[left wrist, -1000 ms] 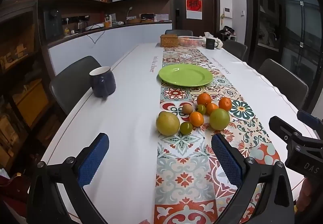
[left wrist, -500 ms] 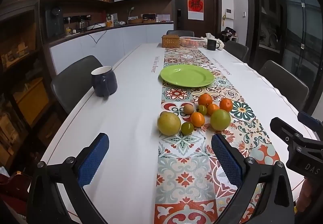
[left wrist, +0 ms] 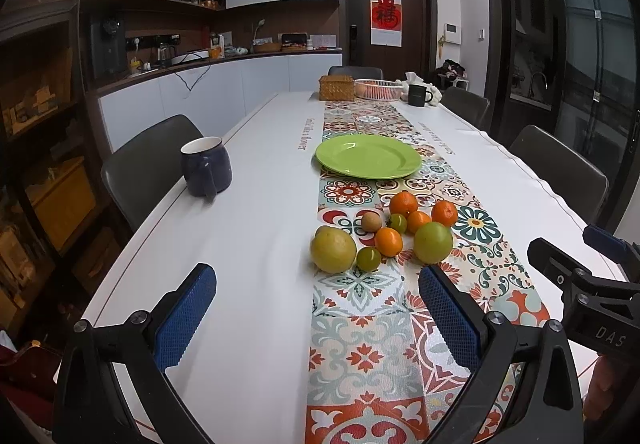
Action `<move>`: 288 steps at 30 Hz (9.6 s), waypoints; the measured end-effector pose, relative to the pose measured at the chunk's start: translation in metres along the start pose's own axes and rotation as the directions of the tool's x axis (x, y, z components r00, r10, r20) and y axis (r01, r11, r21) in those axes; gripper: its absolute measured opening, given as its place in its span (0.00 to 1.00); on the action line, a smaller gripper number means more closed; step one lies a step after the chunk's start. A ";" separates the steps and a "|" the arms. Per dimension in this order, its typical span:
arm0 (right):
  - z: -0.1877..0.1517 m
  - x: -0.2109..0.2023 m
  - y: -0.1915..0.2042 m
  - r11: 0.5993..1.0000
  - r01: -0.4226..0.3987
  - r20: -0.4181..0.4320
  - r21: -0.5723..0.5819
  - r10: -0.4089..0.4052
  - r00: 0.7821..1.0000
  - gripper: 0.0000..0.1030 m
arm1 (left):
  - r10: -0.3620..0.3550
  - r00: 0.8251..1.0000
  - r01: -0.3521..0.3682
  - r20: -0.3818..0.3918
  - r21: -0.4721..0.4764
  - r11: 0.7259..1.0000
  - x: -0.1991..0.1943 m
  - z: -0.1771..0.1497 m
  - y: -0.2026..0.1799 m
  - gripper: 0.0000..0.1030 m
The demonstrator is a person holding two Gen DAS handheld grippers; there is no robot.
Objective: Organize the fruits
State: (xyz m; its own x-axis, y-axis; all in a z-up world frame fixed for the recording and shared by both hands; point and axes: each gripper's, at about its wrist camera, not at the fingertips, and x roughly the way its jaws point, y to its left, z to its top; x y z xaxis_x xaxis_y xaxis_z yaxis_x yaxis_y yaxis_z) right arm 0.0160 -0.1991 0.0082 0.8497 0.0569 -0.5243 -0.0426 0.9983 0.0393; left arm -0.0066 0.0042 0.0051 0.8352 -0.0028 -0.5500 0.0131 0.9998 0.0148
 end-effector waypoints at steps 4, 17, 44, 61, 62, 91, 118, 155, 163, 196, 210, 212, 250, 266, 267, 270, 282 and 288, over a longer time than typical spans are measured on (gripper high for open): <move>-0.001 0.000 0.002 1.000 -0.001 0.000 0.000 0.001 1.000 0.99 | 0.001 1.000 -0.001 0.001 0.002 1.000 0.000 0.001 0.000 1.00; -0.001 0.000 0.001 1.000 -0.002 0.000 0.000 0.002 1.000 0.99 | -0.001 1.000 0.001 0.000 0.000 1.000 0.000 0.001 0.001 1.00; -0.001 0.000 0.002 1.000 -0.002 0.000 -0.001 0.002 1.000 0.99 | -0.001 1.000 0.001 0.000 -0.001 1.000 0.000 0.000 0.000 1.00; -0.003 0.001 0.004 1.000 -0.005 -0.003 -0.005 0.005 1.000 0.99 | 0.000 1.000 0.000 -0.001 -0.002 1.000 0.000 0.000 0.001 1.00; -0.004 0.001 0.004 1.000 -0.006 -0.006 -0.006 0.006 1.000 0.99 | 0.000 1.000 0.000 -0.002 -0.003 1.000 0.000 0.000 0.001 1.00; 0.014 0.067 0.015 0.997 -0.039 -0.114 -0.062 0.031 0.993 0.99 | -0.022 0.996 0.023 -0.083 0.016 1.000 0.062 0.017 0.010 0.90; 0.007 0.165 0.027 0.986 -0.141 -0.344 -0.088 0.103 0.933 0.69 | -0.163 0.938 0.149 -0.307 -0.071 0.986 0.162 0.012 0.003 0.54; 0.018 0.141 0.044 0.974 -0.178 -0.318 -0.138 0.126 0.940 0.47 | -0.165 0.961 0.153 -0.222 -0.070 0.986 0.142 0.028 0.008 0.48; 0.052 0.126 0.041 0.971 -0.170 -0.216 -0.167 0.132 0.967 0.31 | -0.171 0.968 0.162 -0.183 -0.062 0.985 0.138 0.051 0.007 0.48; 0.006 0.176 0.034 0.963 -0.258 -0.458 -0.078 0.195 0.867 0.49 | -0.163 0.947 0.157 -0.277 -0.044 0.987 0.145 0.025 -0.005 0.48; 0.050 0.141 0.034 0.958 -0.272 -0.317 -0.088 0.232 0.920 0.49 | -0.182 0.961 0.177 -0.209 -0.043 0.983 0.130 0.049 -0.006 0.48; 0.061 0.139 0.033 0.958 -0.273 -0.289 -0.091 0.237 0.928 0.49 | -0.183 0.964 0.178 -0.194 -0.044 0.983 0.130 0.056 -0.005 0.48; 0.158 0.321 0.006 0.968 -0.247 -0.382 -0.053 0.209 0.900 0.49 | -0.239 0.918 0.264 -0.318 0.036 0.964 0.315 0.152 -0.030 0.48; 0.158 0.300 -0.009 0.981 -0.182 -0.314 -0.062 0.154 0.937 0.62 | -0.151 0.944 0.186 -0.293 0.096 0.978 0.289 0.155 -0.027 0.69; 0.158 0.292 -0.010 0.982 -0.178 -0.299 -0.064 0.151 0.942 0.63 | -0.144 0.949 0.179 -0.279 0.103 0.979 0.281 0.155 -0.027 0.72; 0.156 0.268 -0.014 0.983 -0.171 -0.261 -0.068 0.148 0.954 0.67 | -0.113 0.966 0.145 -0.232 0.126 0.981 0.254 0.153 -0.027 0.78; 0.146 0.188 -0.021 0.977 -0.189 -0.155 -0.093 0.174 0.973 0.73 | -0.094 0.985 0.107 -0.143 0.083 0.991 0.173 0.147 -0.029 0.89; 0.139 0.164 -0.025 0.974 -0.195 -0.126 -0.117 0.180 0.975 0.76 | -0.083 0.988 0.096 -0.134 0.091 0.991 0.148 0.139 -0.035 0.90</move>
State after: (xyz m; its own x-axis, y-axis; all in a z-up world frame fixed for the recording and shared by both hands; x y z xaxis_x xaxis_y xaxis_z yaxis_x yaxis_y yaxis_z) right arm 0.2293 -0.2162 0.0395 0.7549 0.2368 -0.6117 -0.2689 0.9623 0.0407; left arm 0.1931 -0.0341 0.0390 0.7501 -0.0832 -0.6561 0.1431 0.9890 0.0382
